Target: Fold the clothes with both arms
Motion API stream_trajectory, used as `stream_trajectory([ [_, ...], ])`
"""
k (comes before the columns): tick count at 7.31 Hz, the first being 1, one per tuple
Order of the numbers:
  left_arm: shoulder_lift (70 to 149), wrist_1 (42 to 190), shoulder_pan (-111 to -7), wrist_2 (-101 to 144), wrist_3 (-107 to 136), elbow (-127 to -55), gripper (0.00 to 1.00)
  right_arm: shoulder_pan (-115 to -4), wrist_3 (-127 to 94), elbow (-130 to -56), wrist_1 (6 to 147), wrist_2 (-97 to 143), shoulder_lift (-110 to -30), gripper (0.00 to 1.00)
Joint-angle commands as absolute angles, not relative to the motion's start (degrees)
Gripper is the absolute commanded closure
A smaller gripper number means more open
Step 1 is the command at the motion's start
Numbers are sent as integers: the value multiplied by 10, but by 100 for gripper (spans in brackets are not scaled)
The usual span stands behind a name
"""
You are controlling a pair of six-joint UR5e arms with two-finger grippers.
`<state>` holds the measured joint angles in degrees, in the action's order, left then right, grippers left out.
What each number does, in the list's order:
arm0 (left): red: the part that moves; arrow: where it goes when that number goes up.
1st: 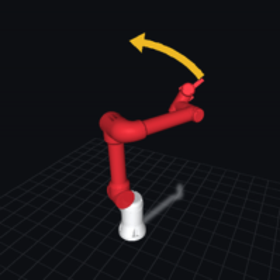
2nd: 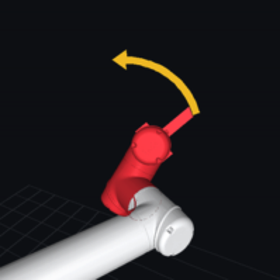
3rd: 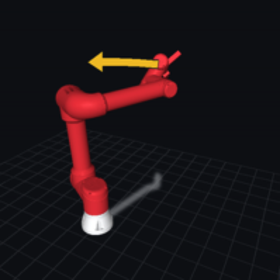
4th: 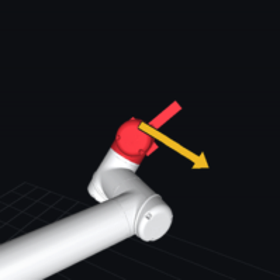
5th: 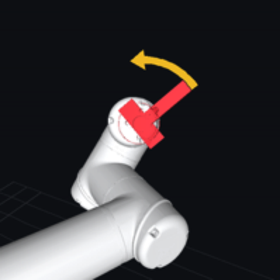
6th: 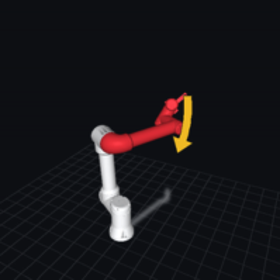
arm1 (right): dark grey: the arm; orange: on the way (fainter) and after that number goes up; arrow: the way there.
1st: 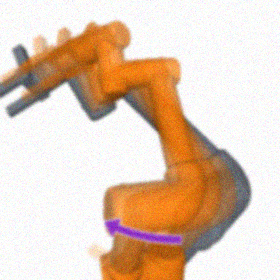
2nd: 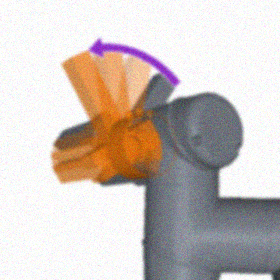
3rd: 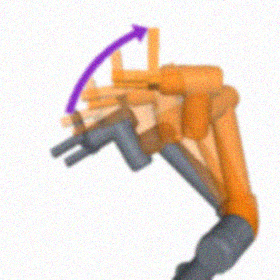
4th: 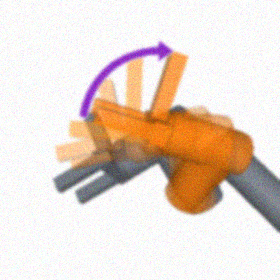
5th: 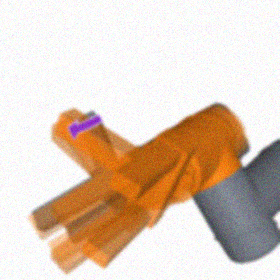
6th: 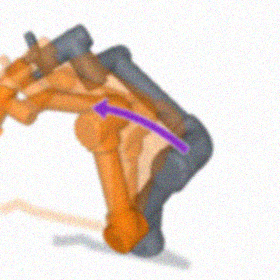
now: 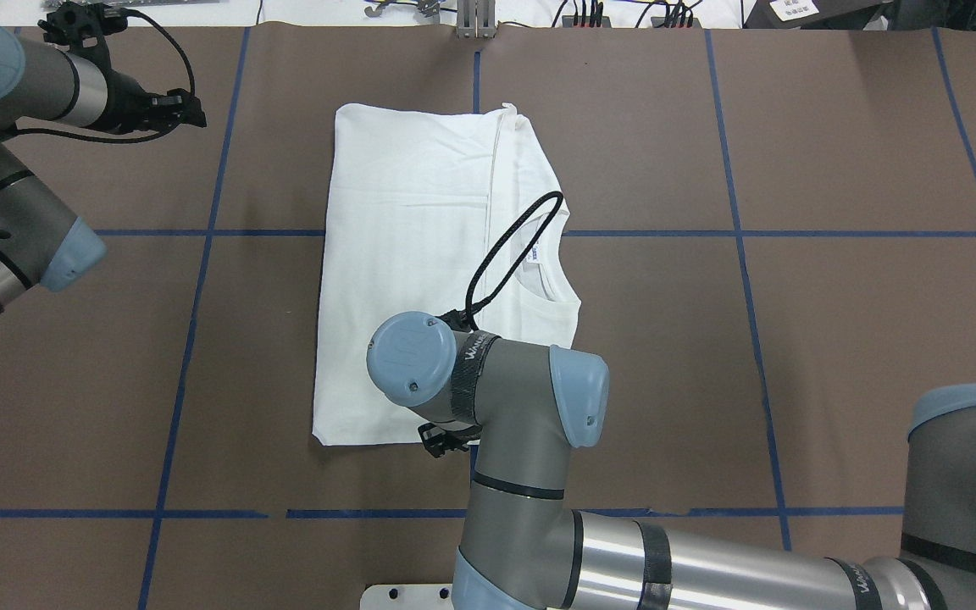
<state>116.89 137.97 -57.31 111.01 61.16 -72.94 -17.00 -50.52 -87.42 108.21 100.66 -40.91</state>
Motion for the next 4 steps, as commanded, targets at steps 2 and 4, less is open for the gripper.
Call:
stream_trajectory([
  [2, 1169, 1380, -573, 1110, 612, -729, 37, -172, -498, -909, 1087, 1006, -451, 0],
  [4, 1170, 1382, -572, 1110, 618, -729, 36, -192, -448, -1008, 1146, 1005, -509, 0],
])
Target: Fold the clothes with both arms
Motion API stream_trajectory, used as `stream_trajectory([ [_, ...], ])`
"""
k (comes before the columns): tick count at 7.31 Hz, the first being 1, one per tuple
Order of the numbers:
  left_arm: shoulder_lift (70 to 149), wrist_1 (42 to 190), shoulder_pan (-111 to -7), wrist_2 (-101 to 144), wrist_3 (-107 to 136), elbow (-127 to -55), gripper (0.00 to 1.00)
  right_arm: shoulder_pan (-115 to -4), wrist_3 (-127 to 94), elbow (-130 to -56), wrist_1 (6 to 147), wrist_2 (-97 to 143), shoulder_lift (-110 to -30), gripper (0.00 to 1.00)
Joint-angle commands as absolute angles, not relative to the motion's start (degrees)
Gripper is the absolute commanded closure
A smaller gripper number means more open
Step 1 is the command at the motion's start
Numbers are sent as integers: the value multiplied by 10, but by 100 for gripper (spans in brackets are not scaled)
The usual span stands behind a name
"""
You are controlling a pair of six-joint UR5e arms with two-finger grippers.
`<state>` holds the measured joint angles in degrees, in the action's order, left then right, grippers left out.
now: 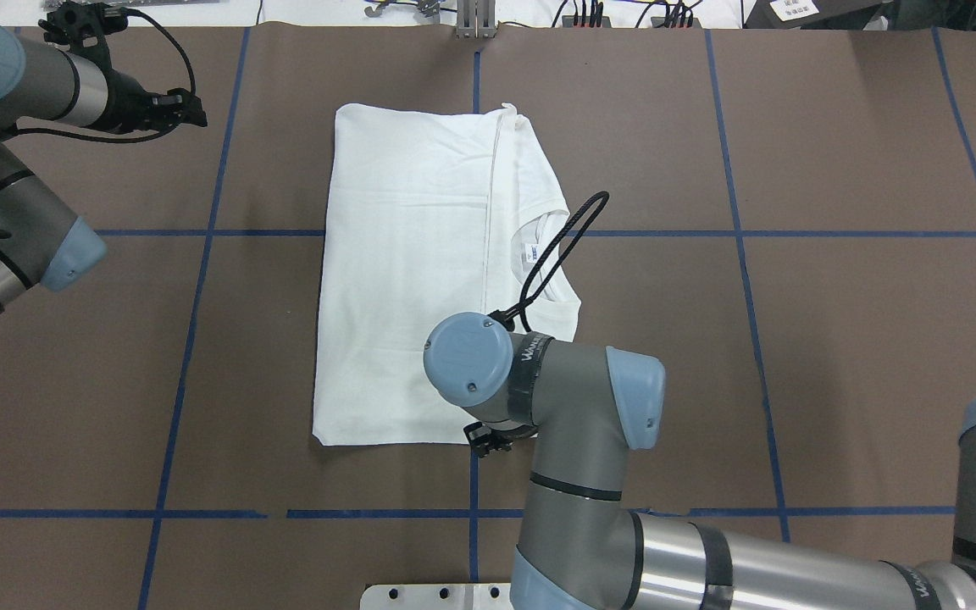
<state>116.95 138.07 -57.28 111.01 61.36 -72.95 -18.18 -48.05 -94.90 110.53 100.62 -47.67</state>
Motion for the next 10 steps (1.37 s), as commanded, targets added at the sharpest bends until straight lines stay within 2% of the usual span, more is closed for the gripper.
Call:
stream_trajectory([
  [1, 1170, 1393, -571, 1110, 640, -730, 36, -195, -446, -1031, 1152, 1002, -541, 0],
  [3, 1170, 1401, -571, 1110, 644, -730, 36, -200, -445, -1093, 1157, 996, -602, 0],
  [5, 1170, 1401, -570, 1110, 655, -731, 35, -199, -446, -1076, 1156, 993, -555, 0],
  [7, 1170, 1402, -570, 1110, 656, -732, 35, -198, -456, -992, 1156, 995, -458, 0],
  [10, 1164, 1414, -569, 1112, 653, -731, 34, -194, -545, -859, 1133, 998, -363, 0],
])
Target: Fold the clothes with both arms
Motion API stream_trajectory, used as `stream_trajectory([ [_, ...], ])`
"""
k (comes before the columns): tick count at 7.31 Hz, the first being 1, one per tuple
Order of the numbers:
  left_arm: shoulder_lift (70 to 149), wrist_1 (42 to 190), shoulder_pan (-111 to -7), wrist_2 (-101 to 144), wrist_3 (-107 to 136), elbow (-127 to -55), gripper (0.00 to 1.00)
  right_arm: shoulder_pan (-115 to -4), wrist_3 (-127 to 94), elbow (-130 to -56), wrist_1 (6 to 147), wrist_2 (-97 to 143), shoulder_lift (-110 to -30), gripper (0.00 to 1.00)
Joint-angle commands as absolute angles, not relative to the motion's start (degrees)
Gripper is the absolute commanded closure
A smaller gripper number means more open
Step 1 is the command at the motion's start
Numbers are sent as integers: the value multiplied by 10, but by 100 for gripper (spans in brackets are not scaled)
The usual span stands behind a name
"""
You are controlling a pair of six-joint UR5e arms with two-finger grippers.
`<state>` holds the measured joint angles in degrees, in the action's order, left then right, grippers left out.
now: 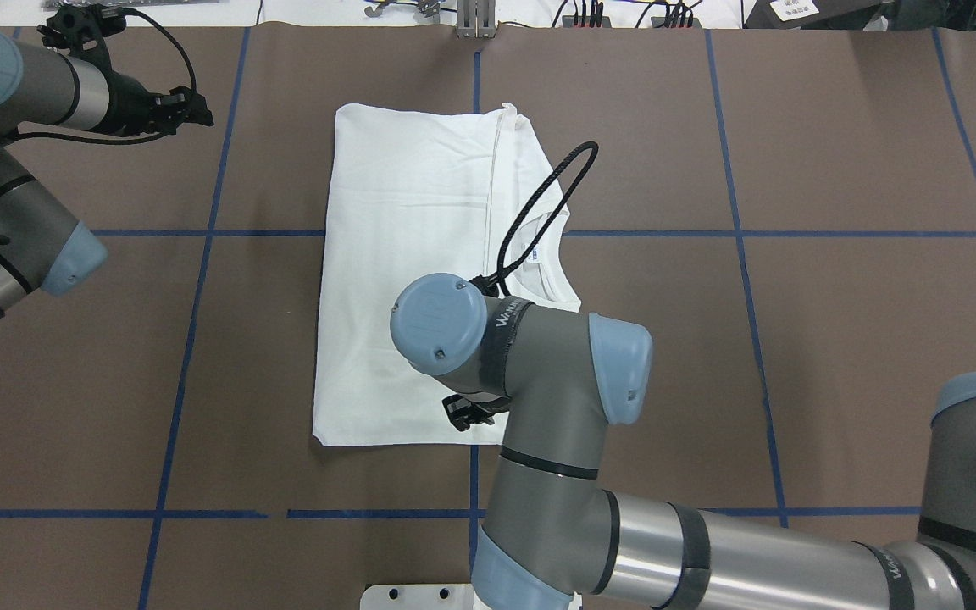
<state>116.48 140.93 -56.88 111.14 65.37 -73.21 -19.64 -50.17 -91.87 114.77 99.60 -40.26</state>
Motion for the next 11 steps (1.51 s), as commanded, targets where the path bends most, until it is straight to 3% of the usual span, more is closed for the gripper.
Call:
stream_trajectory([
  [1, 1164, 1414, -568, 1113, 653, -732, 34, -193, -548, -824, 1126, 998, -348, 0],
  [8, 1164, 1415, -567, 1113, 656, -734, 34, -178, -548, -841, 1132, 995, -395, 0],
  [11, 1164, 1415, -566, 1112, 656, -734, 33, -195, -522, -954, 1171, 996, -474, 0],
])
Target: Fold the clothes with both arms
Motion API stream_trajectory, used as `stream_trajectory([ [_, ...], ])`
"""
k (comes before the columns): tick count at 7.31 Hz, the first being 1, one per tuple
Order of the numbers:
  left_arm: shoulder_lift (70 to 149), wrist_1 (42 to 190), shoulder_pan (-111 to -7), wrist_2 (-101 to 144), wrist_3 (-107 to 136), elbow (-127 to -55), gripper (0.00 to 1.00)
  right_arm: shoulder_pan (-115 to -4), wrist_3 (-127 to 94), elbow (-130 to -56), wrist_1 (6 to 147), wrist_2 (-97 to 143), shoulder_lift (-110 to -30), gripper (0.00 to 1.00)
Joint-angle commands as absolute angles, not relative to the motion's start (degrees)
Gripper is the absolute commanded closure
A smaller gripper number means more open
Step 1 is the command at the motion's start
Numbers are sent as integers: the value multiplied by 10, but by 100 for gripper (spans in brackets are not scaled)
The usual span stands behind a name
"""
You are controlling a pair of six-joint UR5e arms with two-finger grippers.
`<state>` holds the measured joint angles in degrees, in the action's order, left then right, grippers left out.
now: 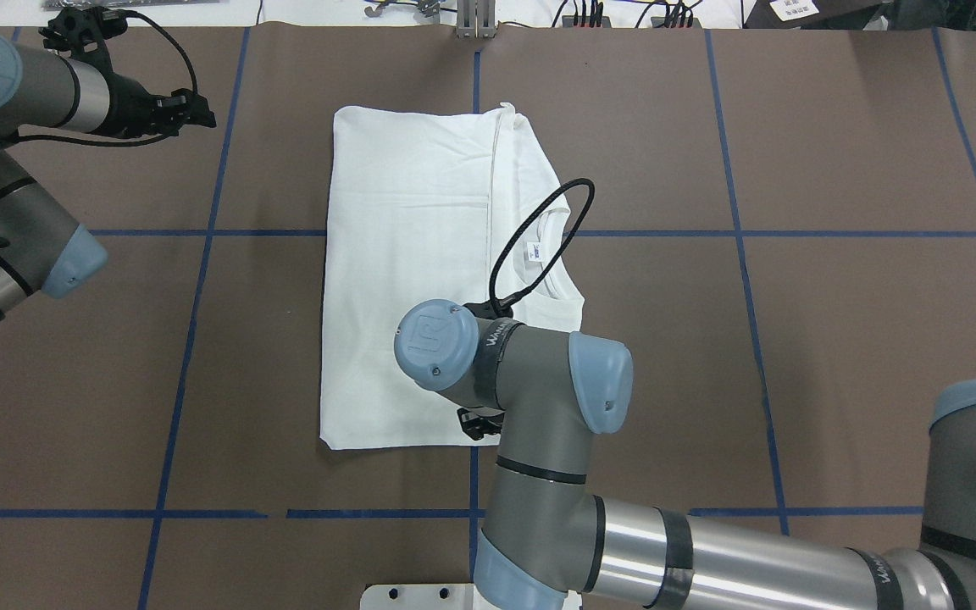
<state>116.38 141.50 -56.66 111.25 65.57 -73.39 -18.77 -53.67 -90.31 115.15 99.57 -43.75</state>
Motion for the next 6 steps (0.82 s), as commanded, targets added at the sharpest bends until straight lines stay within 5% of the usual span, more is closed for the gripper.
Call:
stream_trajectory([
  [1, 1165, 1415, -566, 1112, 656, -736, 32, -201, -519, -975, 1175, 995, -502, 0],
  [3, 1158, 1414, -564, 1110, 657, -743, 32, -212, -499, -1029, 1176, 993, -569, 0],
  [6, 1143, 1412, -564, 1113, 657, -767, 32, -223, -504, -1045, 1180, 993, -548, 0],
])
